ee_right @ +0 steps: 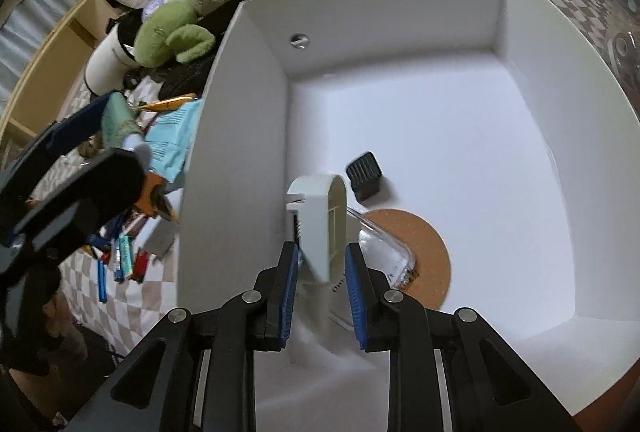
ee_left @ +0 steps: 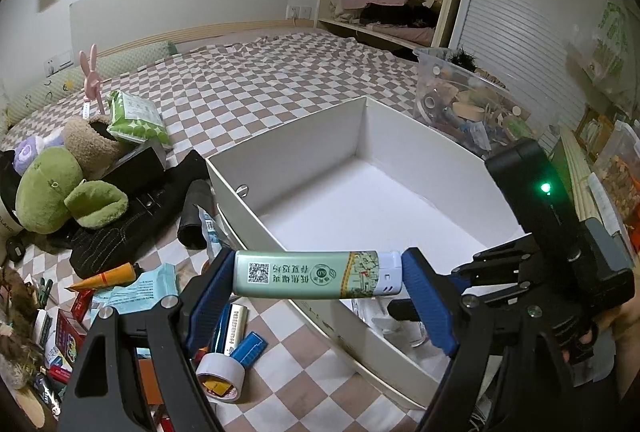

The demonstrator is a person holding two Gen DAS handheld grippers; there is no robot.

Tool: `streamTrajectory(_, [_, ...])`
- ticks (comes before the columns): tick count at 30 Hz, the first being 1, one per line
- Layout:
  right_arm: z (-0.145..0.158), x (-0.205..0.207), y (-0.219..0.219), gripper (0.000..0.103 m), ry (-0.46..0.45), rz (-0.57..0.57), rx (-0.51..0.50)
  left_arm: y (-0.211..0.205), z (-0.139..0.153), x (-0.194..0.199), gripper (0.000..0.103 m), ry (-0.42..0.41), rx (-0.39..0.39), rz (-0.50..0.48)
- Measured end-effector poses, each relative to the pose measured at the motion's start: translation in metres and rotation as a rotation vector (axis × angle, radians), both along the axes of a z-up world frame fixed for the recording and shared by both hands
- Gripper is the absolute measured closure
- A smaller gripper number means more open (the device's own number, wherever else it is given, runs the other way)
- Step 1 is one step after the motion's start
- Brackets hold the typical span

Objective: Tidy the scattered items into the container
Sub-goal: 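Open the right gripper to drop the white plastic tool into the box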

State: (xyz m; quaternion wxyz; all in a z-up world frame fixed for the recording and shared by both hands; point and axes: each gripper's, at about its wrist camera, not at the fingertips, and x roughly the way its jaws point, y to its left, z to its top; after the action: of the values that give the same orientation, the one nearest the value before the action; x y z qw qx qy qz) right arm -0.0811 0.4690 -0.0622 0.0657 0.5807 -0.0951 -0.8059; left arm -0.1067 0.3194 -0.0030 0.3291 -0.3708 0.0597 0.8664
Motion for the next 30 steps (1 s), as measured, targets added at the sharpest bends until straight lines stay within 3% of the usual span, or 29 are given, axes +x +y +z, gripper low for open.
streamTrajectory(8, [0.018,0.005,0.032,0.069,0.079,-0.14,0.023,0.012,-0.004,0.004,0.02,-0.001,-0.009,-0.033])
streamTrajectory(12, [0.027,0.008,0.051,0.044,0.126,-0.239,0.047,0.022,-0.008,0.008,0.02,-0.002,-0.022,-0.068])
streamTrajectory(30, [0.024,0.009,0.077,0.042,0.131,-0.403,-0.017,0.065,-0.032,0.026,0.02,-0.019,-0.113,-0.242])
